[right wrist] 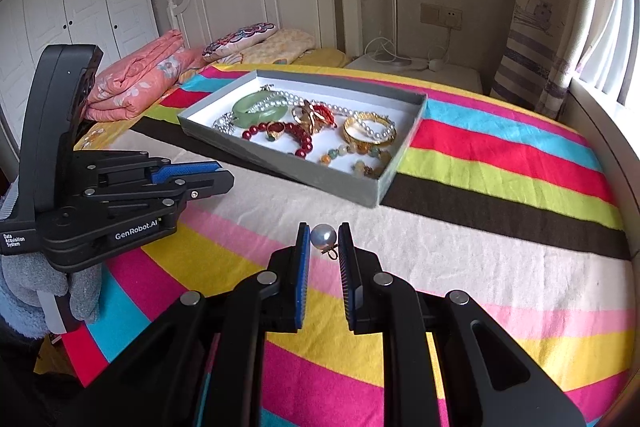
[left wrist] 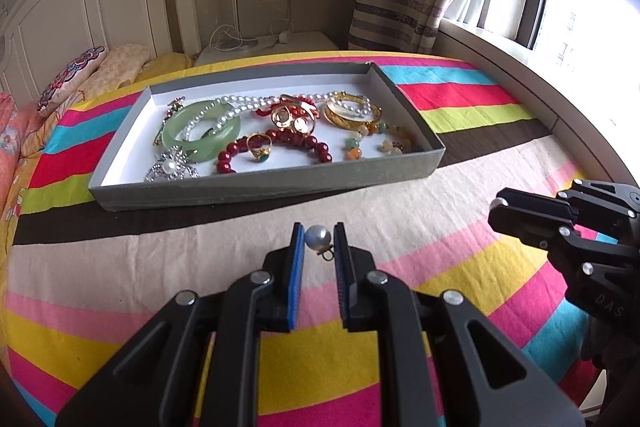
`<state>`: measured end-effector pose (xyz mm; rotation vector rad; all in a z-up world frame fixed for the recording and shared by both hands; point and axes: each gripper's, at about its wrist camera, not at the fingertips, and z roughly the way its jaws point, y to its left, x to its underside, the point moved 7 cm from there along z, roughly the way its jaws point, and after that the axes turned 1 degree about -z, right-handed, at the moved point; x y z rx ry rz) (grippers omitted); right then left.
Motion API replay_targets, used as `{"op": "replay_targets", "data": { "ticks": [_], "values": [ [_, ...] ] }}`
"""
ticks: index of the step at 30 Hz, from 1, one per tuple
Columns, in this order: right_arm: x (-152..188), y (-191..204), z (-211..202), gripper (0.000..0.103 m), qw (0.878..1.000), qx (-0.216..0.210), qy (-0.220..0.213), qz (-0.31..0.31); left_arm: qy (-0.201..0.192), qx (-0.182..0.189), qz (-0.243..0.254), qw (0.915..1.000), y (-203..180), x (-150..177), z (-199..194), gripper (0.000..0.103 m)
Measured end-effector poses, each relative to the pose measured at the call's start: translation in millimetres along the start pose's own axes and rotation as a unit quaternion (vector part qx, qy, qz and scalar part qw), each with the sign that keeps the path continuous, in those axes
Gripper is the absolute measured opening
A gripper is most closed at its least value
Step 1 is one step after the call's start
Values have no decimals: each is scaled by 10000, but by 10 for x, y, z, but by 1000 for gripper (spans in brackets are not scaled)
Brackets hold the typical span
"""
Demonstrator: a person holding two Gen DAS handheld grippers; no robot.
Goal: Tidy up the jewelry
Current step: 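Lower both pearl earrings into the box and open both tools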
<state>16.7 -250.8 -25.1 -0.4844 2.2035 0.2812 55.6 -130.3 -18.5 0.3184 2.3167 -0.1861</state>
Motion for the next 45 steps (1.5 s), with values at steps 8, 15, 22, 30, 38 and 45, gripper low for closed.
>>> {"op": "replay_targets", "data": {
  "ticks": [8,15,22,30,38,45],
  "values": [
    [-390,48,209,16,9998,-82,-173,-1,-236,-179,-56,9995,145,-273,-90,14],
    [-620,78,407,16,9986,-318,-405,137,-335,-324,-136,9988,282,-499,-2,14],
    [-767,141,663,16,9986,-210,-470,133,-405,-169,-752,9962,588,-748,206,14],
    [-778,-28,889,16,9989,77,-351,304,-348,296,-1067,9932,520,-834,461,14],
    [-739,-114,930,16,9985,74,-290,456,-225,407,-850,9953,315,-782,580,14],
    [-745,-182,938,17,9974,-29,-312,654,-170,470,-827,9953,310,-740,640,14]
  ]
}}
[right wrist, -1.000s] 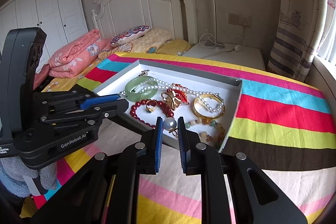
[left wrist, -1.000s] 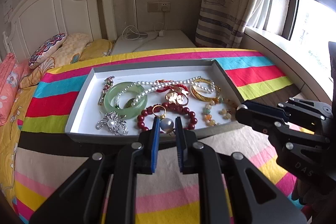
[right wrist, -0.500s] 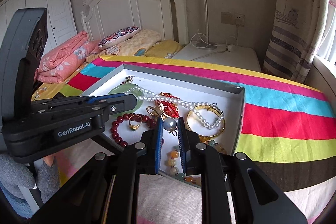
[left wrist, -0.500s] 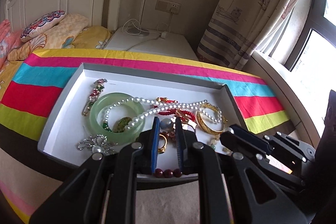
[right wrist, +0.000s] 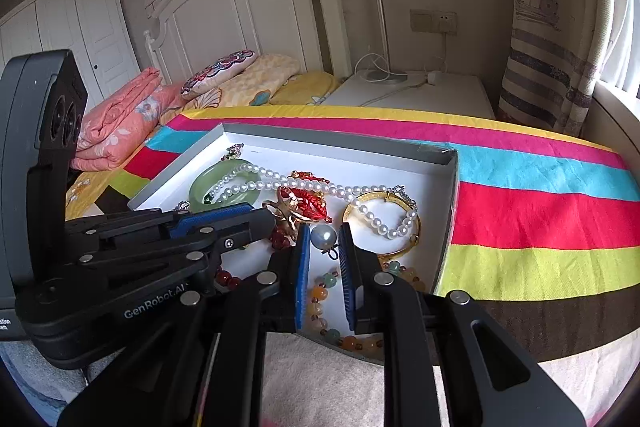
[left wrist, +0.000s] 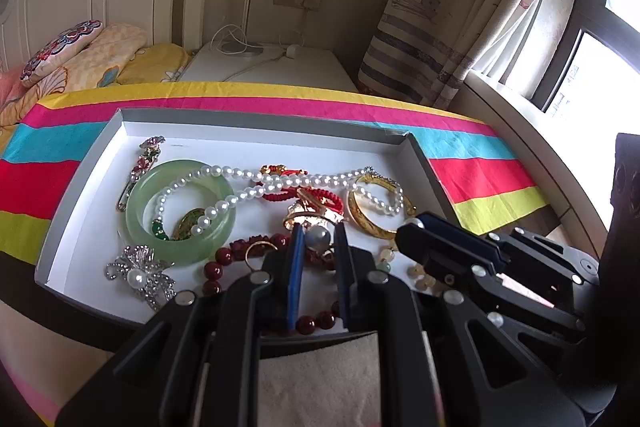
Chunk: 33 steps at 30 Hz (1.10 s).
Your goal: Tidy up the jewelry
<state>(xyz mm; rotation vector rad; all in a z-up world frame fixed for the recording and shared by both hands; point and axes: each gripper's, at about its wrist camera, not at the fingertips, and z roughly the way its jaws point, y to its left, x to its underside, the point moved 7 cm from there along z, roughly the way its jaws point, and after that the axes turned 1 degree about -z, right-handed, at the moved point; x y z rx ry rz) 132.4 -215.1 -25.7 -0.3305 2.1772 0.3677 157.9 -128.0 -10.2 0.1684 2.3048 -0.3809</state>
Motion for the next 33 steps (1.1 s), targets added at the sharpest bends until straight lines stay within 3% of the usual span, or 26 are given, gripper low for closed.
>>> {"op": "replay_targets", "data": {
  "ticks": [2,4,6,7,9,13,15,19,22,25,28,33],
  "values": [
    [-8,-41,-11,19,9999,-14,-39,109,-44,-8,-43,10000,15,-5,-3,15],
    [-15,-75,-30,36,9997,-72,-89,231,-87,-1,-126,9999,62,-11,-13,24],
    [-29,-129,-57,50,9990,-92,-163,398,-224,-91,-250,9994,148,-31,-57,44],
    [-41,-148,-81,59,9985,-160,-227,479,-302,-130,-331,9989,194,-46,-82,49],
    [-87,-192,-176,64,9964,-288,-474,638,-456,-104,-499,9977,284,-86,-152,71],
    [-198,-271,-443,87,9892,-451,-1079,889,-1038,-453,-670,9913,433,-186,-408,89],
    [-225,-300,-544,87,9864,-444,-1264,957,-1303,-841,-580,9862,496,-225,-549,100],
    [-204,-336,-647,87,9866,-67,-1272,1017,-1527,-1712,-185,9732,538,-215,-777,101],
    [-164,-265,-692,87,9889,284,-1126,929,-1586,-2430,271,9566,509,-139,-914,101],
    [-86,-178,-748,87,9878,830,-1017,835,-1448,-2713,560,9499,492,-21,-968,101],
    [43,-111,-755,87,9843,1287,-811,898,-1335,-2572,507,9557,534,108,-1004,101],
    [223,51,-612,87,9853,1358,-569,862,-1016,-1822,214,9778,640,228,-941,101]
  ]
}}
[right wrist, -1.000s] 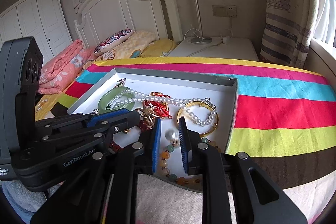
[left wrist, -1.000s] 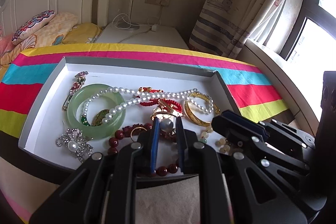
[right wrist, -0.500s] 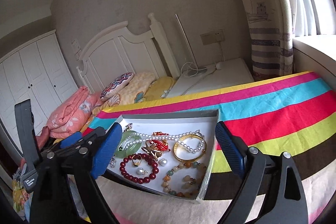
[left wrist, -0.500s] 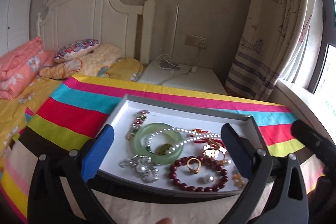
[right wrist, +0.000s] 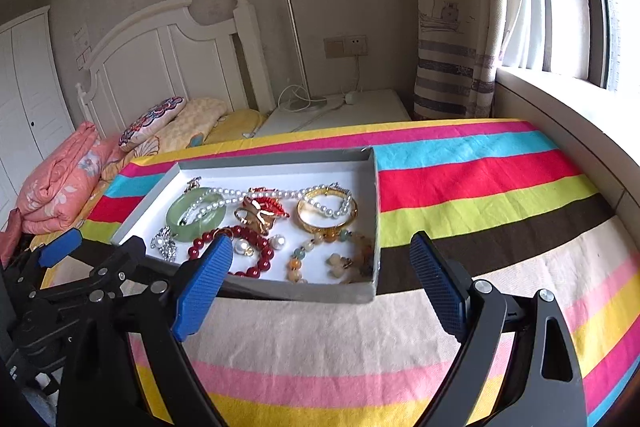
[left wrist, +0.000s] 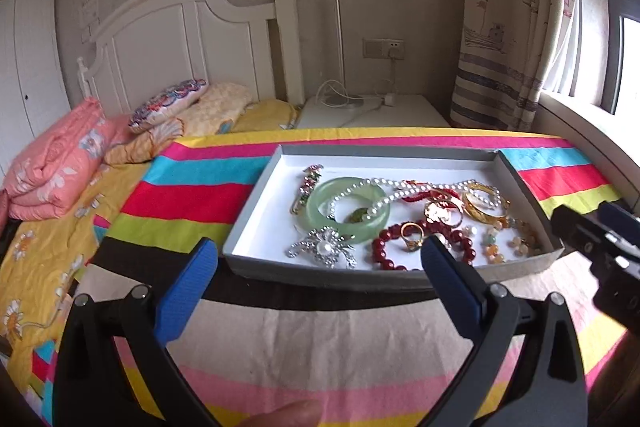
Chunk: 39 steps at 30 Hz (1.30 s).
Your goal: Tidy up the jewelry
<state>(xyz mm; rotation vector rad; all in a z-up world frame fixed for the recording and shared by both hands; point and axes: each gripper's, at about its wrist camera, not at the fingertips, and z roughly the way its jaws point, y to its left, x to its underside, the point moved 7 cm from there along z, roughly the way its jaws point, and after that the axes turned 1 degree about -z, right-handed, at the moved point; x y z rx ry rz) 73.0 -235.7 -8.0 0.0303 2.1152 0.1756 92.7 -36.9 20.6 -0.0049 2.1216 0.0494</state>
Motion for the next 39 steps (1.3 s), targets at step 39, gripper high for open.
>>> {"op": "replay_targets", "data": {
  "ticks": [39],
  "values": [
    [86,47,260,87,9993,236,264,-152,455,316,-300,9980,-4,167,232,101]
  ]
}}
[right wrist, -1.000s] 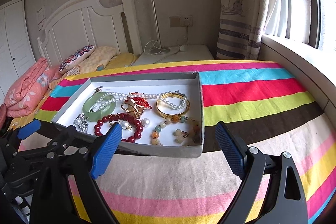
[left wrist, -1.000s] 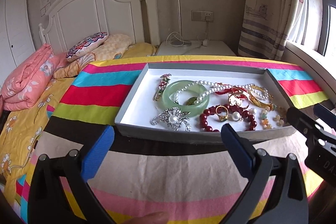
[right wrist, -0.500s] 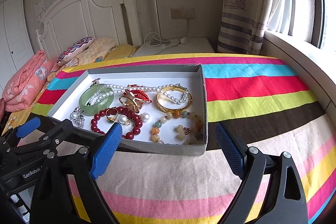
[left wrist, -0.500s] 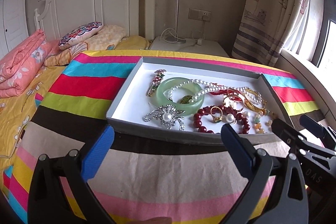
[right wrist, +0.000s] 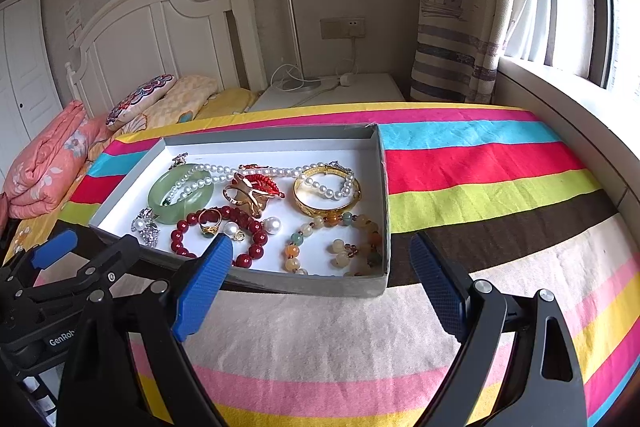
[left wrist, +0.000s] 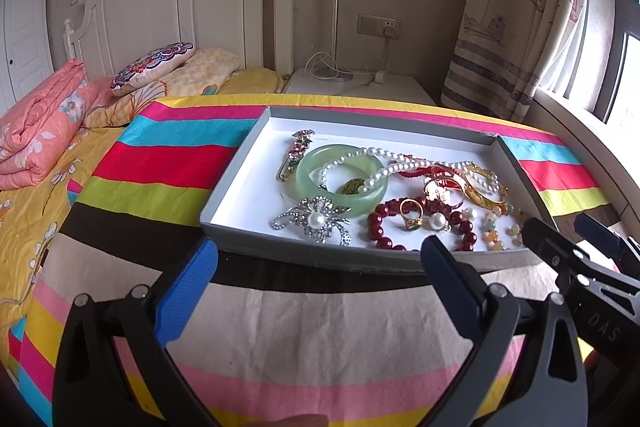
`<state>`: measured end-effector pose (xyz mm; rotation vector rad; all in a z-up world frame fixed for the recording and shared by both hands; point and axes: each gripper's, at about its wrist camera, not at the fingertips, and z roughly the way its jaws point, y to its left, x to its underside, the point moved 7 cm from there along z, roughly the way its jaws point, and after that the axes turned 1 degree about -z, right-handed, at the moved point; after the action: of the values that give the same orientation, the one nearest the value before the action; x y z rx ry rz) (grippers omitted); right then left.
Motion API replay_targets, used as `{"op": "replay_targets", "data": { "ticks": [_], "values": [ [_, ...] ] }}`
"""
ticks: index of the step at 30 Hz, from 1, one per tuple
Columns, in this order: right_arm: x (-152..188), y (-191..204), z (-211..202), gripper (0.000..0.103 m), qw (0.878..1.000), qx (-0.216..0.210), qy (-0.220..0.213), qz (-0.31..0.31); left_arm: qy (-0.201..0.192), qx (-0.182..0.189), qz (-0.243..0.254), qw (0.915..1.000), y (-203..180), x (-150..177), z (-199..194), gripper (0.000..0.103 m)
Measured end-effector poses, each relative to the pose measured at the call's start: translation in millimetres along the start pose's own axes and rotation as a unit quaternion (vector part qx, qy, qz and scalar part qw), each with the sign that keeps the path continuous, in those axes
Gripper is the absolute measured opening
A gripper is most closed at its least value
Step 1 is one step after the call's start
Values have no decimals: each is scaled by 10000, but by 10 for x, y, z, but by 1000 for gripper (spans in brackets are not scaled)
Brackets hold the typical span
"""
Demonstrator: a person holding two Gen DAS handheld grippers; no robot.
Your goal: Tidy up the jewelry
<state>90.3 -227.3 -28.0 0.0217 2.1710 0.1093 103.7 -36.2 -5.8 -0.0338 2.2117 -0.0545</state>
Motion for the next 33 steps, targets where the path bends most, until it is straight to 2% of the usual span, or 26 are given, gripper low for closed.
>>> {"op": "replay_targets", "data": {
  "ticks": [33],
  "values": [
    [6,-18,-10,87,10000,16,-20,65,-6,-52,65,10000,-2,38,0,101]
  ]
}}
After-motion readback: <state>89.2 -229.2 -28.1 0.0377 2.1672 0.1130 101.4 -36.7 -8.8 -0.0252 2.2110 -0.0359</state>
